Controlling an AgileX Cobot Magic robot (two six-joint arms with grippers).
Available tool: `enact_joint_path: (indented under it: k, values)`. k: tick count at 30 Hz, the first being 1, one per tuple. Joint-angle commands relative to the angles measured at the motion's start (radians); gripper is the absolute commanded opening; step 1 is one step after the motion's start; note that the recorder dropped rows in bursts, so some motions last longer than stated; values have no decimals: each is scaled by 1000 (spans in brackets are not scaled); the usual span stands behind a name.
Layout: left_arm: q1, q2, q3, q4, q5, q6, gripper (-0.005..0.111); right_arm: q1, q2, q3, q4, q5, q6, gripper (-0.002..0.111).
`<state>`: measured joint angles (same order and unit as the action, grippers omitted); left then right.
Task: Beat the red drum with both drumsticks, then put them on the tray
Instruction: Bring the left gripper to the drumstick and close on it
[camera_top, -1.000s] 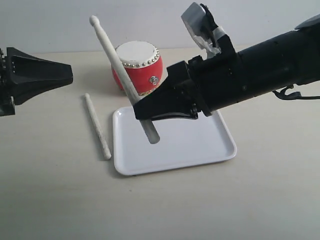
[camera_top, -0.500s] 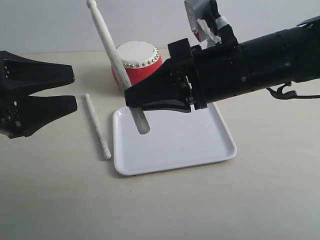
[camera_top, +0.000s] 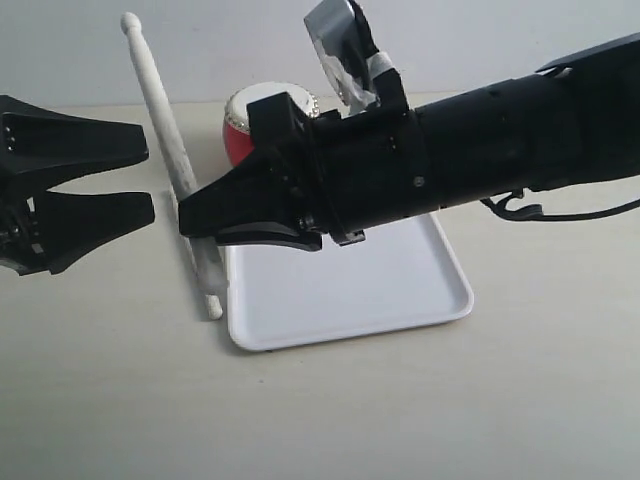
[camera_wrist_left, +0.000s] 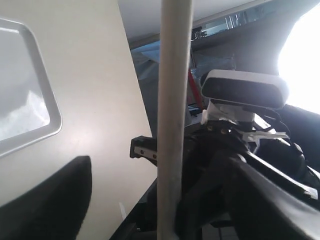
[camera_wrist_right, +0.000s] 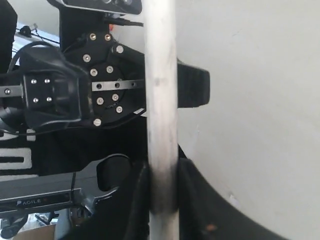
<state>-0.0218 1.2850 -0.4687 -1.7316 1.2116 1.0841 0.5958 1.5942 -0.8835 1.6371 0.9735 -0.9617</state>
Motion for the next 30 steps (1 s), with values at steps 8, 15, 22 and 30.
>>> enact_joint_path:
  k: [8, 15, 22, 30]
  values:
    - [0, 0, 3, -13, 9, 13, 71, 91, 0, 0, 53, -108, 57, 0]
    - [0, 0, 3, -13, 9, 16, 69, 91, 1, 0, 107, -99, 75, 0]
    - [0, 0, 3, -13, 9, 7, 59, 151, 7, 0, 107, -128, 75, 0]
    - [0, 0, 3, -10, 9, -51, 59, 190, 11, 0, 107, -231, 67, 0]
